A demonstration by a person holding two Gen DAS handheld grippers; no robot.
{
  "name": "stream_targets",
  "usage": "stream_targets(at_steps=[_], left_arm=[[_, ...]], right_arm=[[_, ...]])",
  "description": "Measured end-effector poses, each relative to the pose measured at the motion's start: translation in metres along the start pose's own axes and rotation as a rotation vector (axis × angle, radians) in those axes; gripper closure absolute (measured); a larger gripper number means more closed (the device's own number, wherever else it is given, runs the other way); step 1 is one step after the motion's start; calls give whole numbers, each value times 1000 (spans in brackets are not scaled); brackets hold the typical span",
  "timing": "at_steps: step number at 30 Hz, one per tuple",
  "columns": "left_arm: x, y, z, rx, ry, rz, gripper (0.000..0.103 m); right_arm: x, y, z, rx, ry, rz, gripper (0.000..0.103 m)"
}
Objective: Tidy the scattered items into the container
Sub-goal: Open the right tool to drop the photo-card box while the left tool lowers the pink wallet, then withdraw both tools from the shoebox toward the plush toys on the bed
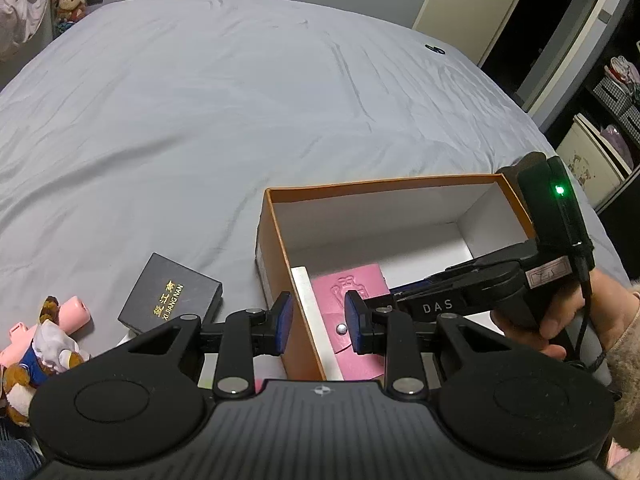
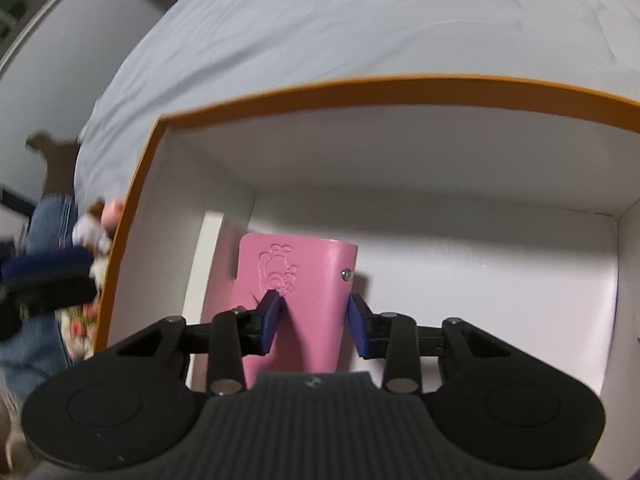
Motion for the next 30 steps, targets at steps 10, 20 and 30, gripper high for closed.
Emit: stream_targets(at_steps=[10,20,30], left_arm=[[3,0,1,-3,-11,5,71],[5,-5,5,-2,7,22,67],[9,-12,9,-37,4,84,47]], right_arm=[[3,8,2,-4,116,25,63],[9,2,-1,75,81,83,51],[28,-33,-11,168,64,230,36]])
Point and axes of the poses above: each gripper's, at about its wrist camera, not at the fingertips, and y roughly the way its jaws point, z to its right, x to its underside, the point moved 8 cm from there along y, roughly the way its jaws point, and after that the axes turned 2 degrees about x, right-handed, at the moved point
